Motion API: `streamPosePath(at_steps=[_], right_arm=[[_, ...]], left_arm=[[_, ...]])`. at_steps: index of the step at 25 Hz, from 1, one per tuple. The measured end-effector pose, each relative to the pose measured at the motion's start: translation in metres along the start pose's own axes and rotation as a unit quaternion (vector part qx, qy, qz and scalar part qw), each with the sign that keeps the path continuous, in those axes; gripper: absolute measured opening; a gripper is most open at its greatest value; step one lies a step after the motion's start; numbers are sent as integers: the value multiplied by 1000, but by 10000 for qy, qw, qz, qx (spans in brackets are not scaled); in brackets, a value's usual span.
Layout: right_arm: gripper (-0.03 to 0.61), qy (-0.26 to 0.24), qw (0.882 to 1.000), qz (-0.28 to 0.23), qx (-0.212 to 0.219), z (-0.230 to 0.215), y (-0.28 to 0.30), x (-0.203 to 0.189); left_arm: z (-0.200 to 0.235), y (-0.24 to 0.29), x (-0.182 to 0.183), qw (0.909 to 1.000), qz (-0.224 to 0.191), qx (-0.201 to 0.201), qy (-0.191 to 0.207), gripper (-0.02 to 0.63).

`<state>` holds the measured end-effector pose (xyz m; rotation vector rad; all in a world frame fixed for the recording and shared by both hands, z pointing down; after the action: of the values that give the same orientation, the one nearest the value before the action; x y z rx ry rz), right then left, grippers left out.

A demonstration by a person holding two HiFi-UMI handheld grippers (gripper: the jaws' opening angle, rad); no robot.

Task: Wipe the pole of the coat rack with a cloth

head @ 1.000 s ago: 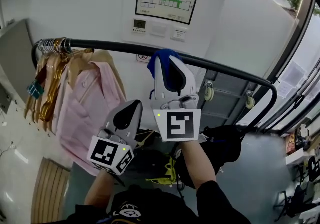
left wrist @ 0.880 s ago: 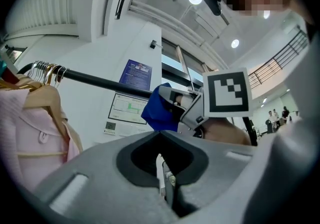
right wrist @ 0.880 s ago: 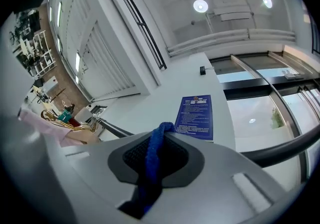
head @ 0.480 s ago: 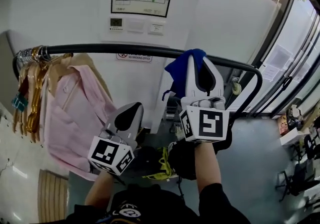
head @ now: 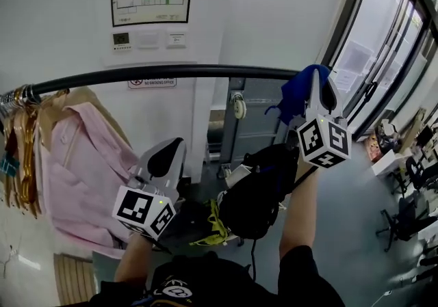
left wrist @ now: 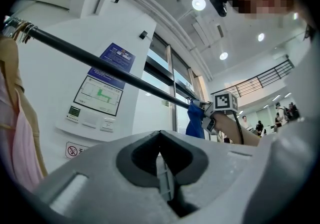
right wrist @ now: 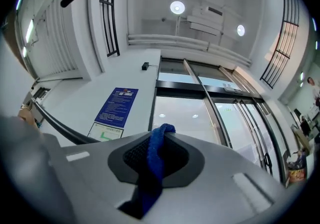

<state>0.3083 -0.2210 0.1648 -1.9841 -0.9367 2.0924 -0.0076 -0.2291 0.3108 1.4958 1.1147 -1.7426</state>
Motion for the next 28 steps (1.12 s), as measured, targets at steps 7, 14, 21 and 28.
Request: streamPosePath(at_steps=[7, 14, 21, 28], right_arm=[[34, 78, 9931, -147, 1158, 81, -17, 5], [35, -302, 9745, -661, 2121, 233, -50, 15], [35, -776, 9432, -577, 3180, 363, -85, 9], [35, -513, 9394, -995, 3241, 391, -93, 12]], left_arm=[[1, -2, 1, 9999, -98, 34, -1, 2], [22, -39, 9, 9974, -126, 707, 116, 2], [48, -89, 19, 9893, -259, 1425, 183, 2], [59, -109, 25, 9844, -358, 1712, 206, 2]])
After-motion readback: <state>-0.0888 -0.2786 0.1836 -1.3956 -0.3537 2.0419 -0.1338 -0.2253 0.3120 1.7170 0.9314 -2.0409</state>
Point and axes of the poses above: the fingertips, and each gripper's own axes: y forward along the fingers, z to its left, x out of its top, the point moved 4 cm from there along -y, backward along the fingers, and after that the axes turned 10 degrees about -x, right-handed, at the moved point
